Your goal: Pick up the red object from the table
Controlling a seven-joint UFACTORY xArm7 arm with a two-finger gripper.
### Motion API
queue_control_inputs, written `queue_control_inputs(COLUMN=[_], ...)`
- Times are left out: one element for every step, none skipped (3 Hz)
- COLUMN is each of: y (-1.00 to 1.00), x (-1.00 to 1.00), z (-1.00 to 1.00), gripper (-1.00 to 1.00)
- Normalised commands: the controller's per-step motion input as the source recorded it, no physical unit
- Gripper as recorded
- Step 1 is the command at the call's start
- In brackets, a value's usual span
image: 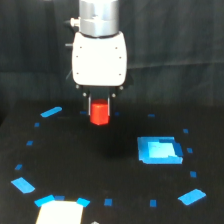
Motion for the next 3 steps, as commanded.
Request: queue_control_inputs(y=[-0.08,0.73,0.44], x=[0.18,0.11,-0.01], z=[-1.0,0.93,1.0], gripper=[-1.0,-1.0,-0.94])
